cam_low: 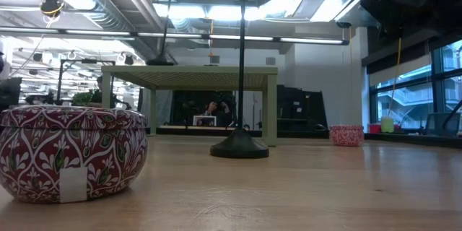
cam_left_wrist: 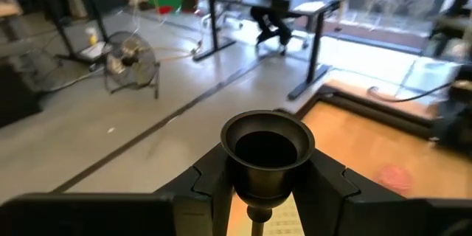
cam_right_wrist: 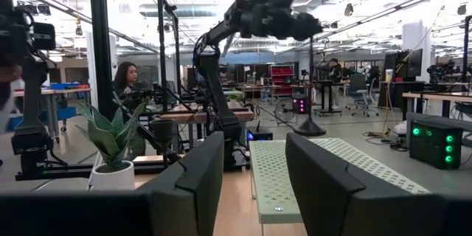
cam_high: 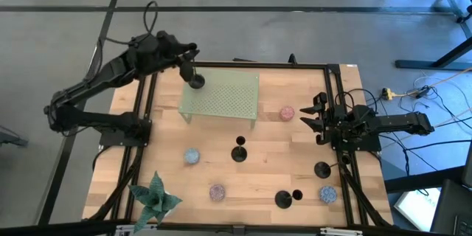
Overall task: Pick & Place candle stick holders
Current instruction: Put the middle left black candle holder on the shelf
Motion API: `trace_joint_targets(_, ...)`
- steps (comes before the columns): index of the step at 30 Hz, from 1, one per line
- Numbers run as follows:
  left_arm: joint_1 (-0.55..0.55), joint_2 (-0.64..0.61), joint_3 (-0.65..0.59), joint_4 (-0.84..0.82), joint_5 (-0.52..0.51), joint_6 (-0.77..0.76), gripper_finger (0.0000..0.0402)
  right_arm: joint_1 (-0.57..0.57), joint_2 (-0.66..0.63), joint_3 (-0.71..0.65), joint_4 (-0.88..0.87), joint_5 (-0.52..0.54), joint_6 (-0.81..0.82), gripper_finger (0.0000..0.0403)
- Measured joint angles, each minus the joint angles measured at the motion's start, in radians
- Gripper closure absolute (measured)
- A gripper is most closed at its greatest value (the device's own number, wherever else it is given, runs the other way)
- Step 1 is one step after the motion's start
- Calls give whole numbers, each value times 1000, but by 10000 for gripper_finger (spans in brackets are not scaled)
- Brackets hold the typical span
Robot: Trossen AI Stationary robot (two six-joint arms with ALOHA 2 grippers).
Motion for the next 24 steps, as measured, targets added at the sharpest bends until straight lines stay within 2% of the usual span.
trace_joint_targets(7, 38, 46, 0, 0, 53, 60, 292, 0, 0, 0, -6, -2, -2, 251)
trace_joint_targets(14, 61, 53, 0, 4, 52, 67, 288, 0, 0, 0, -19, -2, -2, 251)
trace_joint_targets(19, 63, 53, 0, 73, 132, 60, 291, 0, 0, 0, -19, -2, 0, 251)
trace_joint_targets(24, 63, 59, 0, 77, 141, 53, 290, 0, 0, 0, -19, -2, 0, 251)
